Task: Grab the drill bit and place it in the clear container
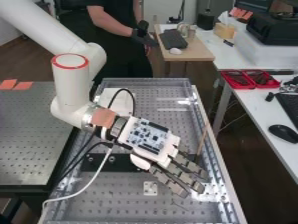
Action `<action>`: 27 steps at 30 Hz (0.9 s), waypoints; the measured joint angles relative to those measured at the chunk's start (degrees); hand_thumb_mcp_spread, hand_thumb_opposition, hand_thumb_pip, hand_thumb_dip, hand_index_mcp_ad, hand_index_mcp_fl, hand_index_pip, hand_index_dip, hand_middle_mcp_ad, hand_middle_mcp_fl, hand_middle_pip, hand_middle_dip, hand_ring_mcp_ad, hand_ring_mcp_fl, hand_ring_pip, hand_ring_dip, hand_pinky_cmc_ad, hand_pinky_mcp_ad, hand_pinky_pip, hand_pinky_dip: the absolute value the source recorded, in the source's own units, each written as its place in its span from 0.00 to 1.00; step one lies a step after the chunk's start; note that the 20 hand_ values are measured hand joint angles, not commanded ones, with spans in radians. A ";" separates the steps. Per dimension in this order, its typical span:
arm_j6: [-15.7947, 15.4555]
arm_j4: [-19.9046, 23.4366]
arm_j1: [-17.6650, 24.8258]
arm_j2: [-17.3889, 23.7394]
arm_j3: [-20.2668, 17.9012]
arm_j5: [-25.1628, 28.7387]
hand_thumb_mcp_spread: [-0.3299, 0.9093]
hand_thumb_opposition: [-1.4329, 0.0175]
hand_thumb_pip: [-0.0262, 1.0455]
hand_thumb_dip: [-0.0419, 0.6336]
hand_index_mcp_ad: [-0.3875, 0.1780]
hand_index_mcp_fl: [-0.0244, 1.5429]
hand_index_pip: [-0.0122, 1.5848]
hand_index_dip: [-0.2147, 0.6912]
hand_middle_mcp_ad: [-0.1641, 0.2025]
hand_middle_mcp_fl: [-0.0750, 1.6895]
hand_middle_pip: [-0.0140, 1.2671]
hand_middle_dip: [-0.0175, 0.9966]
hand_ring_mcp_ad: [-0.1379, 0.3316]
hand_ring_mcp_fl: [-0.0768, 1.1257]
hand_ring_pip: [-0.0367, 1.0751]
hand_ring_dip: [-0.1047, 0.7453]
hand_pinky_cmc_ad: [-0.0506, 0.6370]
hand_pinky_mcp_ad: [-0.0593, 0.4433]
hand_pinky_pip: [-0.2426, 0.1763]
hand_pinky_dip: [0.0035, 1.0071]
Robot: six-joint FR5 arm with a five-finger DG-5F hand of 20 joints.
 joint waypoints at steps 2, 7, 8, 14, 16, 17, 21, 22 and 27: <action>0.06 0.10 0.01 -0.10 0.08 0.12 0.66 0.38 0.51 0.46 0.56 0.22 0.83 0.39 0.65 0.13 0.13 0.15 0.65 0.07 0.12 0.13 0.55 0.48 0.32 0.18; -0.03 0.58 -0.01 -0.36 0.17 0.22 0.68 0.38 0.50 0.46 0.56 0.22 0.84 0.41 0.65 0.14 0.13 0.15 0.65 0.06 0.12 0.13 0.53 0.48 0.32 0.18; -0.05 0.64 -0.02 -0.39 0.19 0.32 0.68 0.38 0.50 0.46 0.56 0.22 0.84 0.41 0.65 0.14 0.13 0.15 0.65 0.06 0.12 0.13 0.53 0.48 0.32 0.18; -0.13 0.73 -0.20 -0.71 0.43 0.38 0.75 0.38 0.50 0.46 0.47 0.29 0.90 0.45 0.66 0.15 0.13 0.16 0.65 0.06 0.12 0.13 0.53 0.46 0.33 0.17; -0.13 0.68 -0.25 -0.80 0.53 0.53 0.77 0.37 0.49 0.46 0.44 0.30 0.91 0.46 0.66 0.15 0.13 0.16 0.64 0.06 0.12 0.13 0.53 0.45 0.36 0.18; -0.15 0.65 -0.26 -0.82 0.56 0.51 0.77 0.37 0.49 0.46 0.44 0.30 0.91 0.46 0.66 0.16 0.13 0.15 0.64 0.06 0.12 0.13 0.53 0.45 0.36 0.18; -0.09 0.54 -0.29 -0.92 0.66 0.22 0.77 0.37 0.49 0.46 0.44 0.30 0.91 0.48 0.65 0.16 0.13 0.17 0.64 0.06 0.12 0.13 0.53 0.45 0.36 0.18; -0.08 0.59 -0.30 -0.92 0.67 0.06 0.77 0.37 0.49 0.46 0.44 0.30 0.91 0.48 0.65 0.15 0.13 0.17 0.64 0.06 0.12 0.13 0.53 0.45 0.36 0.18; 0.20 0.58 -0.34 -0.95 0.81 0.04 0.77 0.37 0.48 0.46 0.44 0.29 0.89 0.48 0.63 0.16 0.13 0.17 0.64 0.06 0.12 0.13 0.53 0.45 0.36 0.18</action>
